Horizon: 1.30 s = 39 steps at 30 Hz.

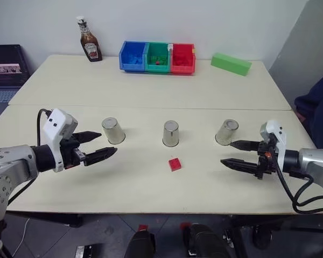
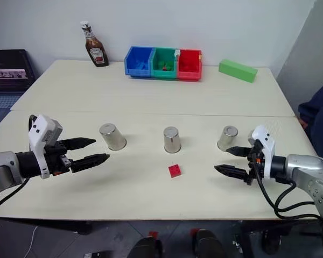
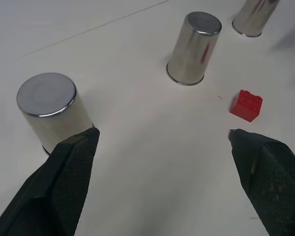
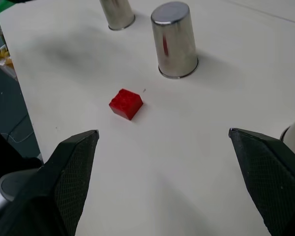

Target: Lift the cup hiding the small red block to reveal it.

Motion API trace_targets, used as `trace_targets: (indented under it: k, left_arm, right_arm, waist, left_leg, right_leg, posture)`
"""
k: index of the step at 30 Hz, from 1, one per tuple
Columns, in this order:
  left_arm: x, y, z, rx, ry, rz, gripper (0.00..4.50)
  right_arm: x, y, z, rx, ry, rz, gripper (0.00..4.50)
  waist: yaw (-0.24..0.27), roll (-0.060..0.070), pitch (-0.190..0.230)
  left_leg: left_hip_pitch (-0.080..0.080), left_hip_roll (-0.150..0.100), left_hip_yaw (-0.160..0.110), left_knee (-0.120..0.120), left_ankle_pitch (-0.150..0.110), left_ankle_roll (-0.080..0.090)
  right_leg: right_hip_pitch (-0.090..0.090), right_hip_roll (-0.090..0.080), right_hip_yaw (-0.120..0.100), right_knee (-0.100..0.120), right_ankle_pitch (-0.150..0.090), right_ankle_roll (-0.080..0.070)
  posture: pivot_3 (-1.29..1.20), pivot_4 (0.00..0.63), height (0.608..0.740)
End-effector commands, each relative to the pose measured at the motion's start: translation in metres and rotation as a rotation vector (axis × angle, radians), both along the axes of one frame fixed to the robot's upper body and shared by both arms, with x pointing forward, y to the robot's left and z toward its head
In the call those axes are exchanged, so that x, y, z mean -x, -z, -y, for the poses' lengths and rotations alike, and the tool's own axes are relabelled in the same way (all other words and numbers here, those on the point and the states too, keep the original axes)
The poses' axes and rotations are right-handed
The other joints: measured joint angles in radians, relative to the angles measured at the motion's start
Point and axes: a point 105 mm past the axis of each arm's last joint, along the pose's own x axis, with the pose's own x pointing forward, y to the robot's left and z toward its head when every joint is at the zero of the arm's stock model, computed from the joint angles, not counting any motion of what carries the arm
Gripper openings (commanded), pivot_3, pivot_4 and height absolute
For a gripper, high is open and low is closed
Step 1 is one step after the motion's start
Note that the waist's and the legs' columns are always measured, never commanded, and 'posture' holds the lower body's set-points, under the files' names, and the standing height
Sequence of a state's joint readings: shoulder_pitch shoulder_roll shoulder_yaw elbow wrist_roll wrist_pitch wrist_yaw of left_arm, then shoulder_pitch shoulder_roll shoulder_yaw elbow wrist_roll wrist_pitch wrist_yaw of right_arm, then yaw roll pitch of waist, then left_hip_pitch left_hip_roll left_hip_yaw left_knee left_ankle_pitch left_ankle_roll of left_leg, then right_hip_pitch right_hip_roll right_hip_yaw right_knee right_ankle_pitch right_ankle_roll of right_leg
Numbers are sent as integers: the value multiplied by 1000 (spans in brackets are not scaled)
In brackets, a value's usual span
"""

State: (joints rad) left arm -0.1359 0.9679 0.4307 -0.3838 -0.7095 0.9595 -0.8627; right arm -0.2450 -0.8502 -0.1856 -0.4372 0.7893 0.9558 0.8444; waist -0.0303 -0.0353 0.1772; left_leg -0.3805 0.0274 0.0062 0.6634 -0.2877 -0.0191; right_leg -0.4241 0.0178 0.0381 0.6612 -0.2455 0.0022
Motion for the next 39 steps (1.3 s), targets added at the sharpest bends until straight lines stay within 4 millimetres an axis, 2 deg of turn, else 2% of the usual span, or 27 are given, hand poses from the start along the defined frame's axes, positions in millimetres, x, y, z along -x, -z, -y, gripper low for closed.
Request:
trace_targets:
  k: [1,15,39]
  left_arm:
    - [-3,-17,1,14,14,78,4500]
    - [-2,-12,10,50,51,39,4500]
    - [-2,-12,8,37,69,36,4500]
  right_arm:
    - [3,-7,-3,-4,-12,34,4496]
    - [0,-8,1,-19,22,38,4496]
    - [3,-4,-2,-30,24,21,4496]
  waist:
    - [1,0,0]
    - [1,0,0]
    - [1,0,0]
  left_leg:
    - [0,0,0,0,0,0]
    - [0,0,0,1,0,0]
    - [0,0,0,1,0,0]
  right_leg:
    - [0,0,0,0,0,0]
    - [0,-1,0,1,0,1]
    - [0,-1,0,2,0,1]
  posture:
    - [0,150,740]
    - [0,150,740]
    - [0,150,740]
